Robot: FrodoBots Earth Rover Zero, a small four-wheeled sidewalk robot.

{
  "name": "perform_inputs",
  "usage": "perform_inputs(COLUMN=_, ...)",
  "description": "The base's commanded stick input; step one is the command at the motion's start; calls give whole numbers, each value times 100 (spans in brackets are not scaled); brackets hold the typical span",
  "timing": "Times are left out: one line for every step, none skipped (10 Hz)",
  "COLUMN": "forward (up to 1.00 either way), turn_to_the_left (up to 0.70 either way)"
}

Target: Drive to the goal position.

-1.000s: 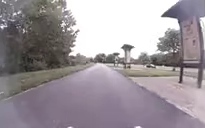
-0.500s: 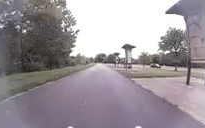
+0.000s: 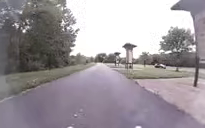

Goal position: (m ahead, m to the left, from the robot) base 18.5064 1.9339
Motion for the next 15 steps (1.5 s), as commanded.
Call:
perform_inputs(forward=70, turn_to_the_left=0)
perform_inputs(forward=70, turn_to_the_left=0)
perform_inputs(forward=70, turn_to_the_left=0)
perform_inputs(forward=70, turn_to_the_left=0)
perform_inputs(forward=70, turn_to_the_left=0)
perform_inputs(forward=70, turn_to_the_left=0)
perform_inputs(forward=70, turn_to_the_left=0)
perform_inputs(forward=70, turn_to_the_left=0)
perform_inputs(forward=70, turn_to_the_left=0)
perform_inputs(forward=70, turn_to_the_left=0)
perform_inputs(forward=70, turn_to_the_left=0)
perform_inputs(forward=70, turn_to_the_left=0)
perform_inputs(forward=70, turn_to_the_left=0)
perform_inputs(forward=70, turn_to_the_left=0)
perform_inputs(forward=70, turn_to_the_left=0)
